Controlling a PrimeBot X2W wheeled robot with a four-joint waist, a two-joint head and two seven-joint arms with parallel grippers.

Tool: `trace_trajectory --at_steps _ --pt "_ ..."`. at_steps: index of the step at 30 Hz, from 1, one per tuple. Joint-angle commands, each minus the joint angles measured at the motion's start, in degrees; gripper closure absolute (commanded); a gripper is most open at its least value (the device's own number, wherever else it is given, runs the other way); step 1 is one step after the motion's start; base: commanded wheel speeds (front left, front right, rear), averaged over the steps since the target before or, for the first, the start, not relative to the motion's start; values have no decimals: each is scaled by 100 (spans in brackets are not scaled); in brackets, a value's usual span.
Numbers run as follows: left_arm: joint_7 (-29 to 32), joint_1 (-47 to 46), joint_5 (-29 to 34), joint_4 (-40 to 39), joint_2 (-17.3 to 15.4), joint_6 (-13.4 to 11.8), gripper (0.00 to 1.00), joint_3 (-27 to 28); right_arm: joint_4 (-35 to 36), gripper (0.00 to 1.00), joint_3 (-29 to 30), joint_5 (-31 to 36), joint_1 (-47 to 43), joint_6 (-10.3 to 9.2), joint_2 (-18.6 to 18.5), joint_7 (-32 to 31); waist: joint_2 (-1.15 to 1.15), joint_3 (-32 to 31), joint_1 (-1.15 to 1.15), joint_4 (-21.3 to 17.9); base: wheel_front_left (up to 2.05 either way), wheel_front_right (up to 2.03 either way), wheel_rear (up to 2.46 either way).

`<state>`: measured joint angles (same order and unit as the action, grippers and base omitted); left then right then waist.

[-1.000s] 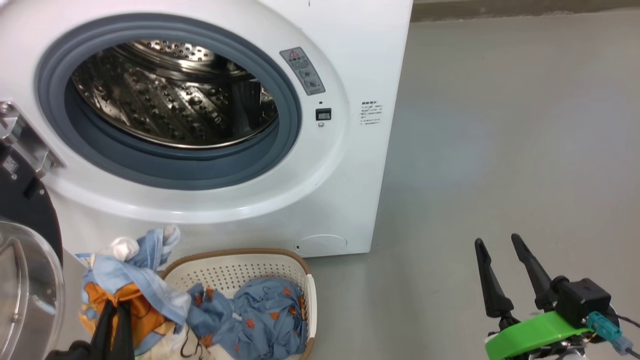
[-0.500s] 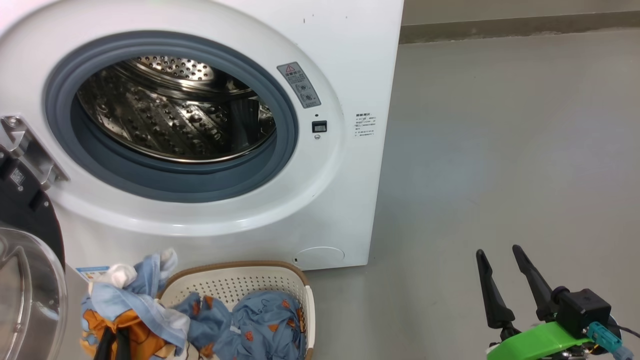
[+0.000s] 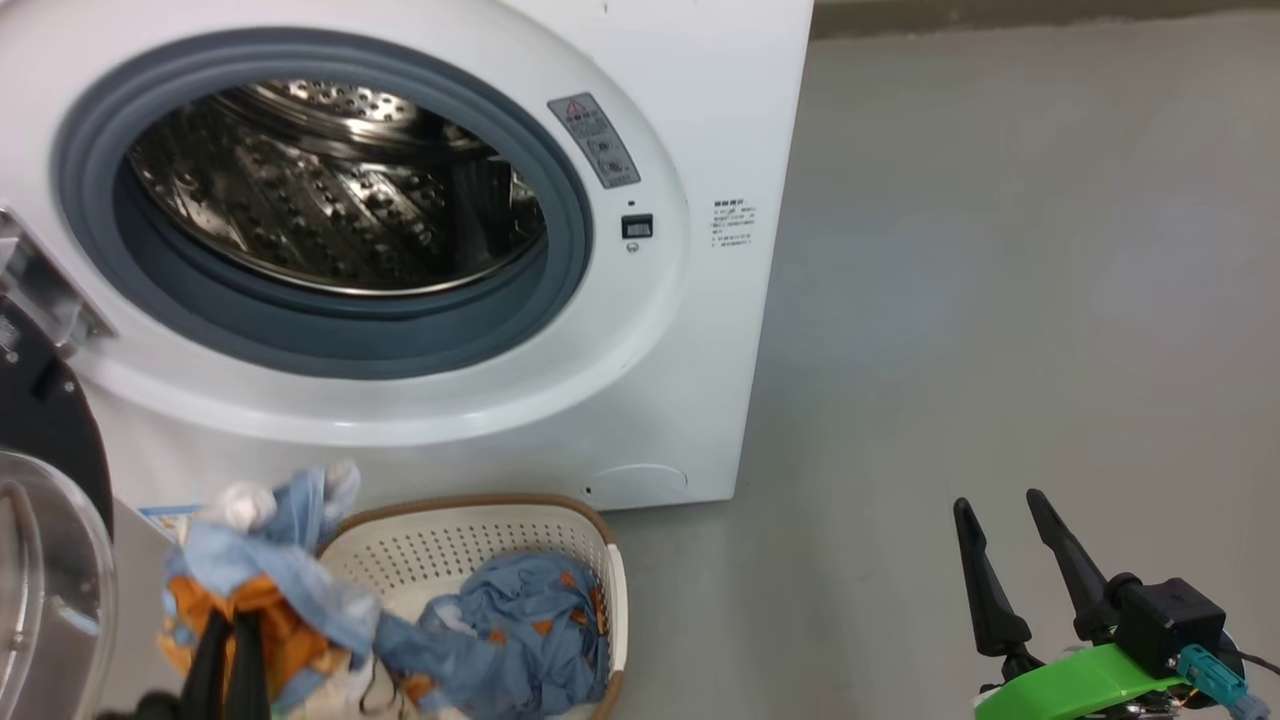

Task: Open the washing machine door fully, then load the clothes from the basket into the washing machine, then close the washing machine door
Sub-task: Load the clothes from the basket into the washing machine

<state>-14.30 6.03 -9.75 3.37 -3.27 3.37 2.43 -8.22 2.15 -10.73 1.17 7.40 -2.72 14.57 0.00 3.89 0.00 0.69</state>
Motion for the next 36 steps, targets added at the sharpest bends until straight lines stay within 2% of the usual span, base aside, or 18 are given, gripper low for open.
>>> trace_trajectory --at_steps 1,11,22,30,36 --pt "-70 -410 -17 -131 -27 55 100 198 162 0 -154 -23 170 9 -16 43 0 153 0 -34 0 0 0" --pt "-70 -1824 43 35 -53 208 100 273 210 0 -241 -81 457 9 -16 43 0 726 0 -205 0 0 0" --pt "-70 -3485 159 549 -367 340 100 358 286 0 -285 -130 792 9 -16 43 0 1532 0 -446 0 0 0" --pt "-70 -4645 209 969 -476 375 100 393 402 0 -363 -203 1079 9 -16 43 0 2383 0 -633 0 0 0" --pt "-70 -5424 181 1668 -556 393 100 305 499 0 -391 -282 1279 9 -16 43 0 3024 0 -730 0 0 0"
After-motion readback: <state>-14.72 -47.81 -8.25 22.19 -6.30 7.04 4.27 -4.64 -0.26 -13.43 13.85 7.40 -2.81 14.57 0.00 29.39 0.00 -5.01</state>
